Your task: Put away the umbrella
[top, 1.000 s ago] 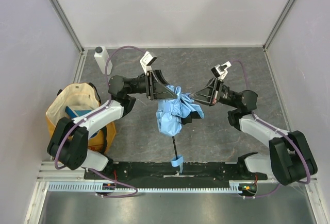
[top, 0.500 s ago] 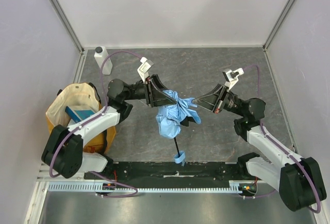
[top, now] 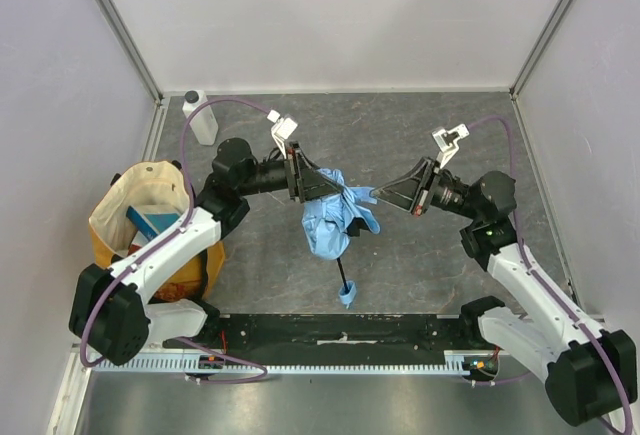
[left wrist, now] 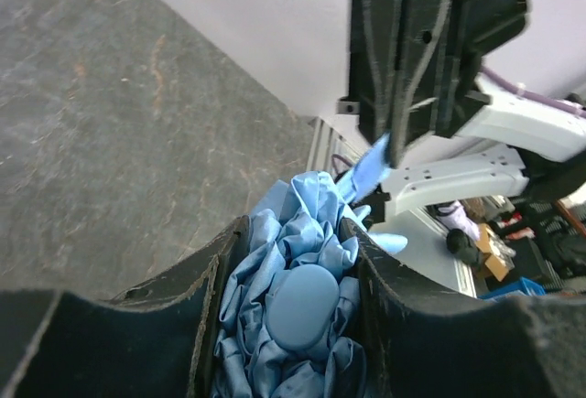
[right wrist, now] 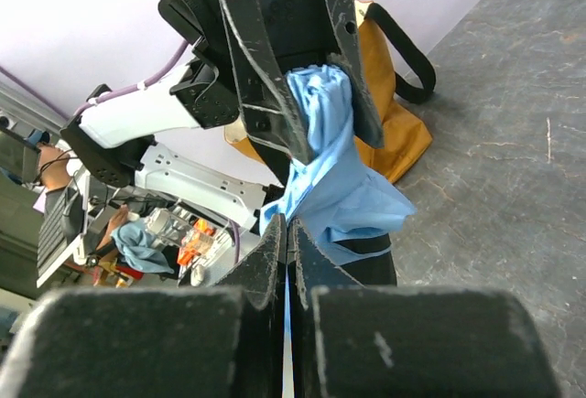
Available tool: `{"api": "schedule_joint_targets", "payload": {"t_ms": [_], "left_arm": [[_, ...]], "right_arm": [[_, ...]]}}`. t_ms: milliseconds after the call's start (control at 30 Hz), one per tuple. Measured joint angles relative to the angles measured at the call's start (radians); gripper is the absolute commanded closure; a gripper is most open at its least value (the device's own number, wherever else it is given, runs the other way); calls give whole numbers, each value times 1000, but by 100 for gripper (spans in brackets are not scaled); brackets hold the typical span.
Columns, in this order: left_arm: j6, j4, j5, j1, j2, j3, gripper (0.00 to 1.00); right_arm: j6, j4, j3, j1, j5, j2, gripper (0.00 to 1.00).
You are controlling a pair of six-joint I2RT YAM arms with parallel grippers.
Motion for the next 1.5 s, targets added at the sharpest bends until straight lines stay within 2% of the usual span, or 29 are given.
{"api": "schedule_joint_targets", "payload": {"t_ms": [167, 267, 333, 467, 500, 633, 733, 900, 1233, 1500], "left_arm": [[48, -150, -122, 21, 1, 1, 98], [52, -196, -167, 40, 7, -6, 98], [53, -201, -169, 41, 10, -11, 98], [50, -127, -109, 39, 10, -51, 98], [47, -96, -92, 39, 8, -69, 98], [47, -35, 8, 39, 0, -110, 98], [48, 2, 85, 39, -19, -110, 98], [47, 58, 196, 39, -69, -109, 98], [-14, 194, 355, 39, -89, -109, 98], [-126, 349, 391, 39, -90, -109, 98]], "right_arm": [[-137, -162, 109, 68, 27, 0, 100], [-195, -171, 173, 145, 51, 14, 100], [-216, -173, 187, 168, 64, 30, 100], [-300, -333, 219, 148, 179, 64, 100], [-317, -364, 219, 136, 203, 69, 97], [-363, -439, 207, 66, 213, 84, 75], [-462, -473, 204, 19, 153, 107, 49], [-624, -513, 193, 11, 23, 93, 36], [-677, -418, 176, 27, -168, 82, 36], [-677, -365, 176, 124, -195, 128, 47]]}}
